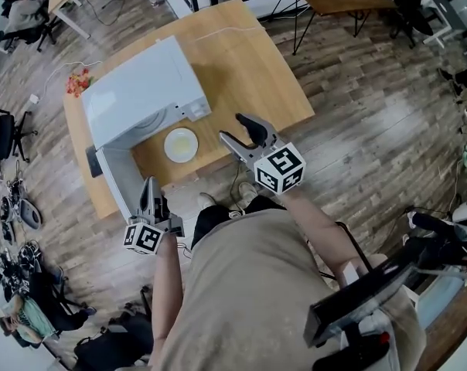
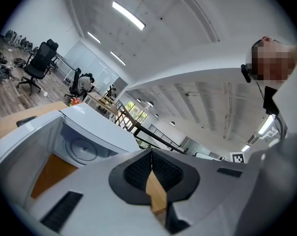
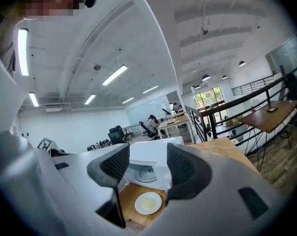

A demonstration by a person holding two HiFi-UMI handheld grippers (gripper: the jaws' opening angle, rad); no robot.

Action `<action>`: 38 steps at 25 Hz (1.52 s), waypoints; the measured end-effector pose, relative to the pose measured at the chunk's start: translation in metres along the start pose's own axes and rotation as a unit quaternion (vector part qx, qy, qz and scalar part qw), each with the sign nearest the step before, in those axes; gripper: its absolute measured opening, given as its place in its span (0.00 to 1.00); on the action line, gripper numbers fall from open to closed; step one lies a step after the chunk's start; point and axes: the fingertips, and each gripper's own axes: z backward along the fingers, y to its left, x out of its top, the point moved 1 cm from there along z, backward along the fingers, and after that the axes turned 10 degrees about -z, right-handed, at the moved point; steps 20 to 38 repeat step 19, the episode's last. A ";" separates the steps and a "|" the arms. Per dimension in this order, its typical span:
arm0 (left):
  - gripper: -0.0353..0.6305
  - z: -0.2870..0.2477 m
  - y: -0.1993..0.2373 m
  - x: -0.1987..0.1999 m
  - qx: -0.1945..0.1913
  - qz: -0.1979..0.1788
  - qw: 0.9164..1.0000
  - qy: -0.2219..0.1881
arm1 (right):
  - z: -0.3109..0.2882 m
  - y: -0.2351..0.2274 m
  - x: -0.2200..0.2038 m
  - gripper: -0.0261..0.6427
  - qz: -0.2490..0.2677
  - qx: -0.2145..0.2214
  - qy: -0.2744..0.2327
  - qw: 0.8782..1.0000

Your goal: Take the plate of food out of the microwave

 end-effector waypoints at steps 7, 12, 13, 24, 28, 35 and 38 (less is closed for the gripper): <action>0.06 -0.020 -0.038 -0.024 -0.016 0.011 1.000 -0.015 | 0.026 -0.013 0.003 0.41 -0.014 0.038 0.001 0.999; 0.06 -0.016 -0.059 -0.031 -0.025 0.024 0.999 -0.025 | 0.042 -0.008 0.008 0.41 -0.015 0.065 0.000 0.998; 0.06 -0.016 -0.064 -0.031 -0.028 0.029 0.999 -0.028 | 0.044 -0.006 0.010 0.41 -0.015 0.071 -0.001 0.997; 0.06 -0.014 -0.105 -0.025 -0.082 0.069 0.993 -0.041 | 0.058 0.020 0.016 0.41 -0.021 0.110 0.005 0.994; 0.06 -0.014 -0.105 -0.025 -0.082 0.069 0.993 -0.041 | 0.058 0.020 0.016 0.41 -0.021 0.110 0.005 0.994; 0.06 -0.014 -0.105 -0.025 -0.082 0.069 0.993 -0.041 | 0.058 0.020 0.016 0.41 -0.021 0.110 0.005 0.994; 0.06 -0.014 -0.105 -0.025 -0.082 0.069 0.993 -0.041 | 0.058 0.020 0.016 0.41 -0.021 0.110 0.005 0.994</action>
